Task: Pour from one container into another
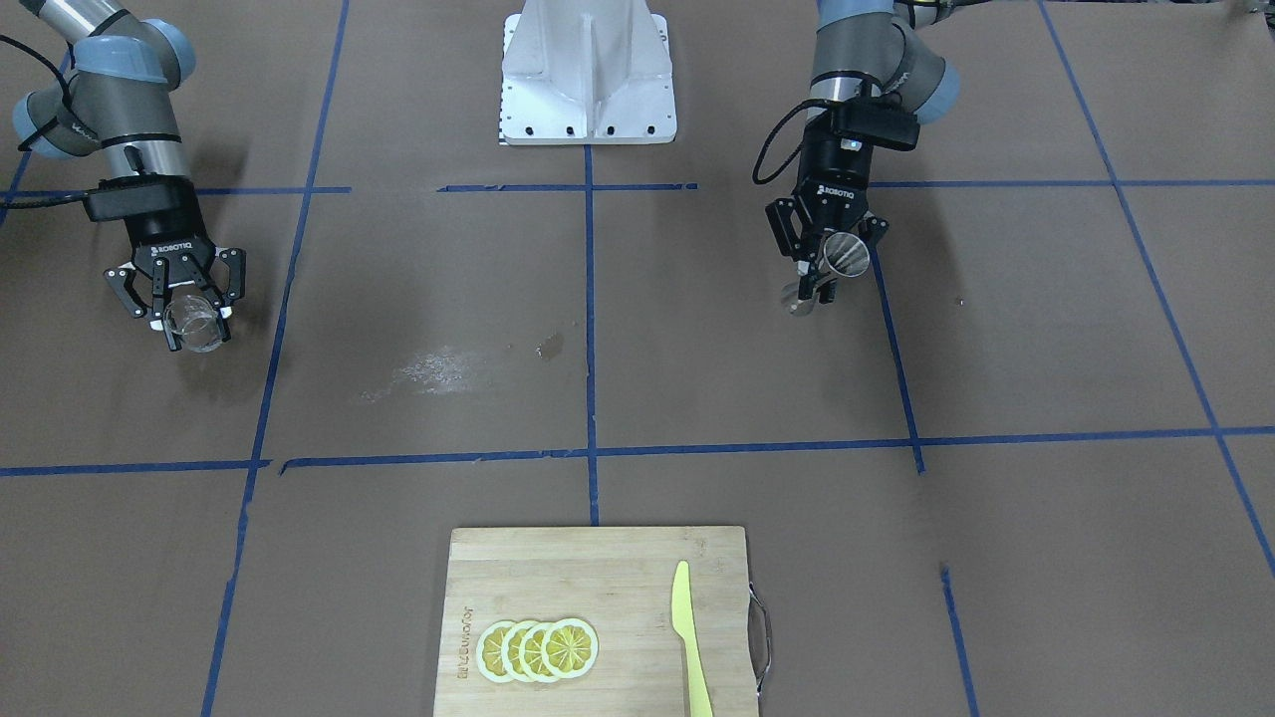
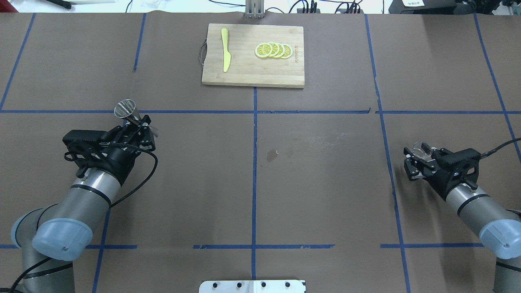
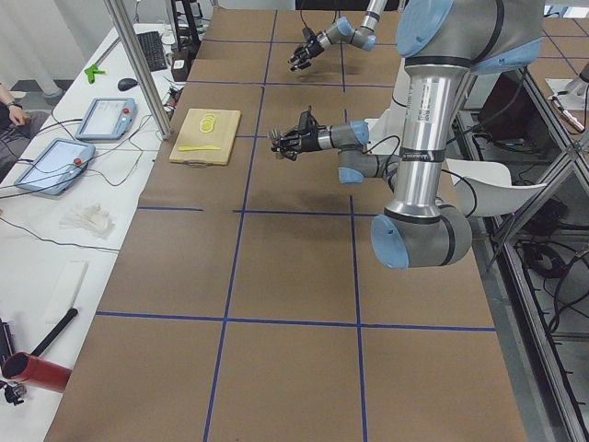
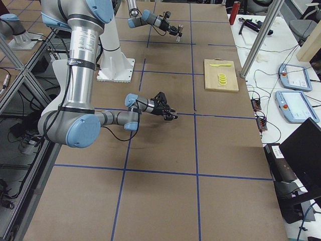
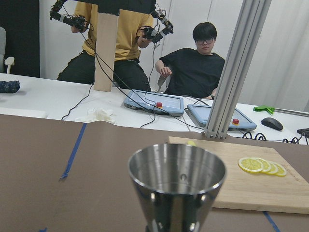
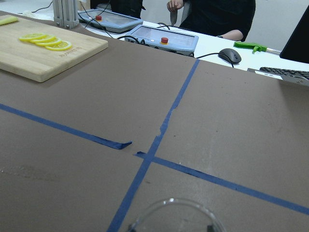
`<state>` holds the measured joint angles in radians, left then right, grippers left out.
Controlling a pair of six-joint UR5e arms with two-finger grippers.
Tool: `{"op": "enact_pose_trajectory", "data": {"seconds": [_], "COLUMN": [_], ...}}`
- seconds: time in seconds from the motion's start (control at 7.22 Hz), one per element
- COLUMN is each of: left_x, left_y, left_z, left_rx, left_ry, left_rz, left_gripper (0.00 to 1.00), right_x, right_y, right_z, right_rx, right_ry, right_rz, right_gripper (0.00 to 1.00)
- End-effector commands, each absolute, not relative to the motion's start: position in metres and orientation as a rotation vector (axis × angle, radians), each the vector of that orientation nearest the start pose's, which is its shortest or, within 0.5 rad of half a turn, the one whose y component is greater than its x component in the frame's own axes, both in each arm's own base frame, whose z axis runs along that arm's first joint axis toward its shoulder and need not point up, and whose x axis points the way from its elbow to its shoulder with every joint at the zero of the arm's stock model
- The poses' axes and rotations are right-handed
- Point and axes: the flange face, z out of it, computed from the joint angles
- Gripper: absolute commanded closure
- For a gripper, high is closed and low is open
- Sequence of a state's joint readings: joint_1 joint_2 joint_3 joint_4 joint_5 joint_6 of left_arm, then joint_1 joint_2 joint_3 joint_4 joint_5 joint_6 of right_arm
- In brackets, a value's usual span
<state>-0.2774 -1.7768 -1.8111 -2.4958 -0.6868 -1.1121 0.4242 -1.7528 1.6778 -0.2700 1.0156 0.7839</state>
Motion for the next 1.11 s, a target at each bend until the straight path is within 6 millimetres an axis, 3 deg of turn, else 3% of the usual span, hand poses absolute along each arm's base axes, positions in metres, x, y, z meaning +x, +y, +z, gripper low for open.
{"op": "enact_pose_trajectory", "data": {"seconds": [0.0, 0.14, 0.28, 0.42, 0.69, 0.97], "left_x": [0.495, 0.525, 0.54, 0.555, 0.569, 0.589], "left_y": [-0.345, -0.331, -0.332, -0.334, -0.328, -0.329], "left_z": [0.282, 0.269, 0.251, 0.246, 0.222, 0.205], "left_rx": [1.159, 1.145, 1.146, 1.144, 1.138, 1.116], "left_ry": [0.938, 0.964, 0.983, 0.982, 1.01, 1.039], "left_rz": [-0.39, -0.363, -0.369, -0.365, -0.291, -0.256], "left_gripper": [1.0, 1.0, 1.0, 1.0, 1.0, 1.0], "right_x": [-0.296, -0.303, -0.315, -0.33, -0.347, -0.355], "right_y": [-0.381, -0.393, -0.4, -0.408, -0.416, -0.419], "right_z": [0.51, 0.5, 0.485, 0.466, 0.411, 0.371], "right_rx": [1.1, 1.106, 1.123, 1.136, 1.123, 1.124], "right_ry": [-0.736, -0.705, -0.705, -0.711, -0.718, -0.684], "right_rz": [-0.047, -0.067, -0.087, -0.117, -0.203, -0.244], "right_gripper": [1.0, 1.0, 1.0, 1.0, 1.0, 1.0]}}
